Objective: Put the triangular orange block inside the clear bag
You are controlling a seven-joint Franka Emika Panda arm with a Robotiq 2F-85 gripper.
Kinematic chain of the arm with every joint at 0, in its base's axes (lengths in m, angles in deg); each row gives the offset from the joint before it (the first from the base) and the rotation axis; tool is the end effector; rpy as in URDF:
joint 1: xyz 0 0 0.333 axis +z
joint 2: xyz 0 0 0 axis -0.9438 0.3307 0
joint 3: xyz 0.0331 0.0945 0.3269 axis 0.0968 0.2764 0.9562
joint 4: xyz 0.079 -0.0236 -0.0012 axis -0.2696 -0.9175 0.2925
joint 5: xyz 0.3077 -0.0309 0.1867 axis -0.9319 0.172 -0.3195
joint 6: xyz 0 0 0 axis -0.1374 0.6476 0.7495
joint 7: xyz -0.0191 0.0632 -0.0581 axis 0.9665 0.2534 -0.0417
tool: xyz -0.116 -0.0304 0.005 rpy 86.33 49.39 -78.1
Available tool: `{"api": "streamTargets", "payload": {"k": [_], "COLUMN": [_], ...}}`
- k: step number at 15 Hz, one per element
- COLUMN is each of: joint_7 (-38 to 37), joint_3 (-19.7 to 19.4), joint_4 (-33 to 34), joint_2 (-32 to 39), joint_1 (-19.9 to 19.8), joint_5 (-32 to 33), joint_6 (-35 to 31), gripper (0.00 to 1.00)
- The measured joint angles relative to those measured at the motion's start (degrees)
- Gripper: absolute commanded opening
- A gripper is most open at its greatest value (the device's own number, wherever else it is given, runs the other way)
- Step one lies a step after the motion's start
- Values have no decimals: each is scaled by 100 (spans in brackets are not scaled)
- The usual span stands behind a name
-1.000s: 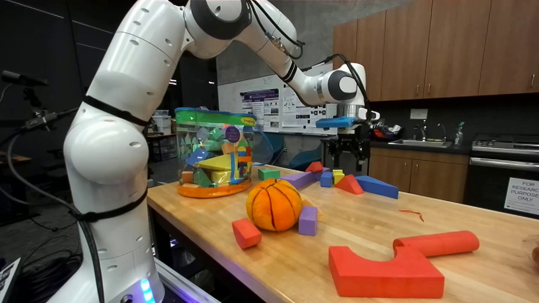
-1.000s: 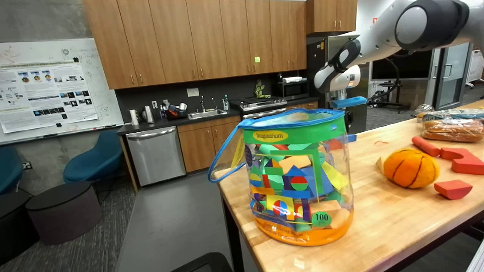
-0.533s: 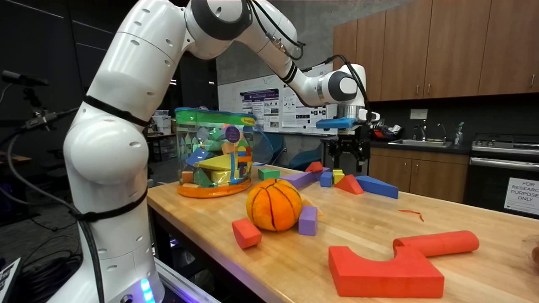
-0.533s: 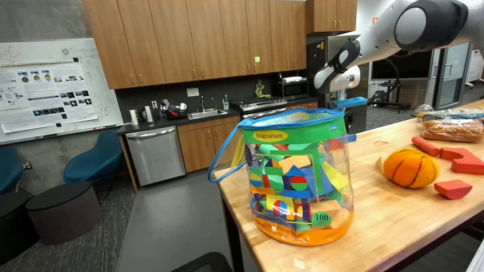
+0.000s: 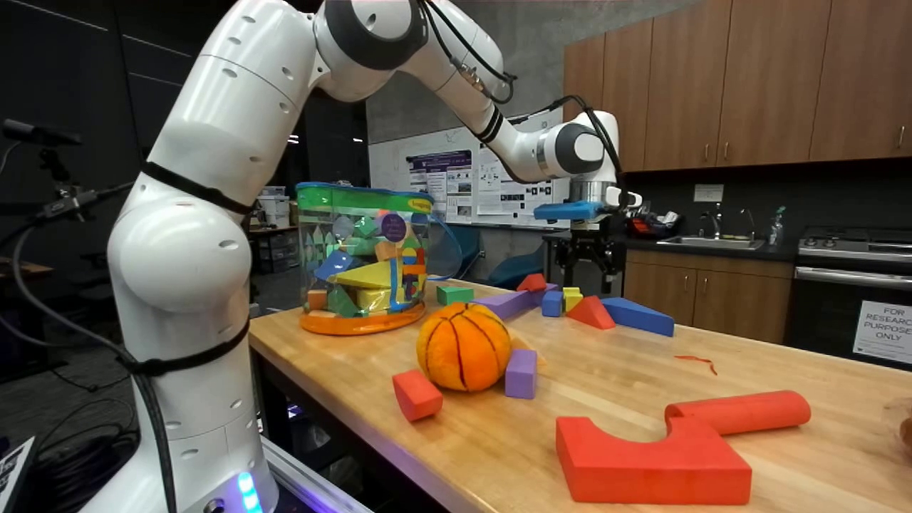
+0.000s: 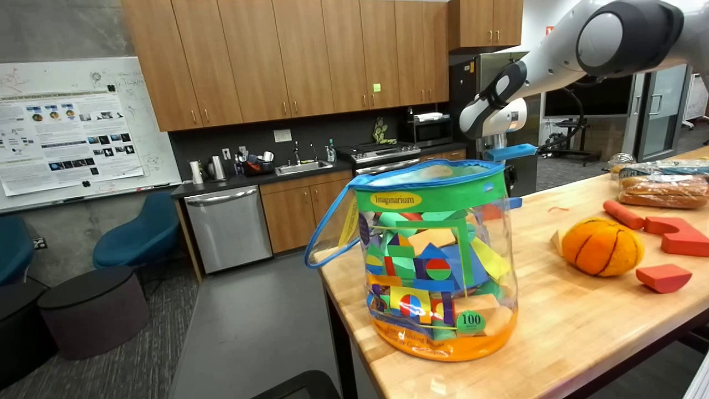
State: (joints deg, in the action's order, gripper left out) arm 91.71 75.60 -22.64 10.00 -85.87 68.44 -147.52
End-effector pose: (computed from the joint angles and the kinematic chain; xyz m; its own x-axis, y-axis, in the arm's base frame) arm 0.5932 -0.2762 0.3787 0.9108 -0.4073 -0.0672 -0.4037 -0.9129 0.0608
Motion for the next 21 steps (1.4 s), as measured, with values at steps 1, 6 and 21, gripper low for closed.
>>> {"api": "streamTargets", "payload": {"k": [1,6,21], "joint_7": [0,-7,-28], "joint_3": [10,31,79], "joint_4": [0,4,34], "joint_2": [15,109,380], "joint_1": [0,-3,-59], "joint_5": [0,-9,-13], "joint_6": [0,-75,-411], "gripper": [100,100,91]}}
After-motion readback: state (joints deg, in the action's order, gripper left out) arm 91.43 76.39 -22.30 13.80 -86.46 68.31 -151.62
